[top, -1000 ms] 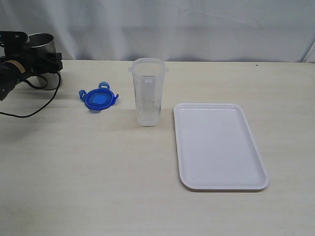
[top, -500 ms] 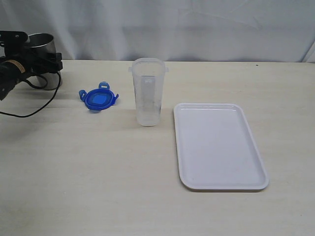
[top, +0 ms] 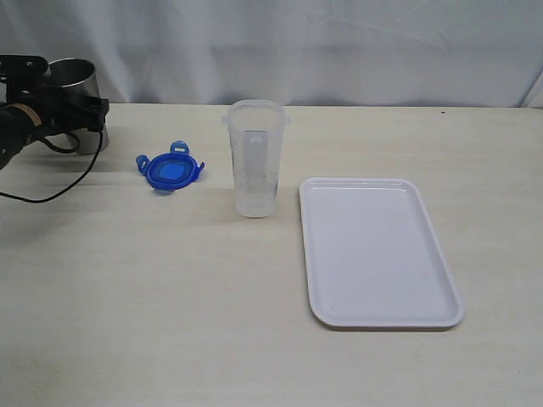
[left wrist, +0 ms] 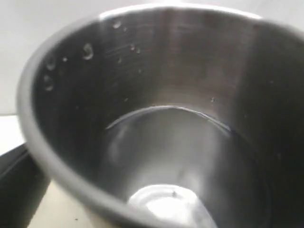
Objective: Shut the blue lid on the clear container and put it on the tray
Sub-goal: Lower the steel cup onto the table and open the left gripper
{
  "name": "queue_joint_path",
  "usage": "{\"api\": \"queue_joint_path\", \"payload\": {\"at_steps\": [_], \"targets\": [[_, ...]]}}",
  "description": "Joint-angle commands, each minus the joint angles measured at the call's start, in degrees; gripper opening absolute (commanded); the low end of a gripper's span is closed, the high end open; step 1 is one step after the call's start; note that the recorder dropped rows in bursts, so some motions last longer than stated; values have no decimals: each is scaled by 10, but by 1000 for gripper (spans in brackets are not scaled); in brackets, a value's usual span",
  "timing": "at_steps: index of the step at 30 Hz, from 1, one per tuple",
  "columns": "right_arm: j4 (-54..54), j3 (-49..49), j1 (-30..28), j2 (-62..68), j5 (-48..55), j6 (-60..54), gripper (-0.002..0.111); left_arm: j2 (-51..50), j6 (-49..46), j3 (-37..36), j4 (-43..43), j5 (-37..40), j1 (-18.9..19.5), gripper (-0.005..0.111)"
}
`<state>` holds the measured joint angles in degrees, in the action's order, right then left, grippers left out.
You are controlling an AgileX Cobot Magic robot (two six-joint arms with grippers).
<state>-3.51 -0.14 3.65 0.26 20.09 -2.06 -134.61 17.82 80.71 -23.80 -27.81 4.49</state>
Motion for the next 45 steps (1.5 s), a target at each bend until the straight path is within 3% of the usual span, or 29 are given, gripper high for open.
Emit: {"api": "queue_joint_path", "payload": {"at_steps": [1, 7, 13, 20, 27, 45], "targets": [[1, 1, -2, -3, -6, -1, 4, 4, 0, 0, 3, 27, -2, 104], [1, 1, -2, -3, -6, -1, 4, 16, 0, -7, 3, 47, -2, 104], [1, 1, -2, -3, -6, -1, 4, 60, -12, -76, 5, -61, 3, 104], [1, 1, -2, -3, -6, -1, 4, 85, -12, -118, 7, -41, 4, 104], [1, 1, -2, -3, -6, -1, 4, 128, -45, -198, 46, -116, 4, 104], [1, 1, -2, -3, -6, -1, 4, 305, -36, -364, 48, -110, -10, 104]]}}
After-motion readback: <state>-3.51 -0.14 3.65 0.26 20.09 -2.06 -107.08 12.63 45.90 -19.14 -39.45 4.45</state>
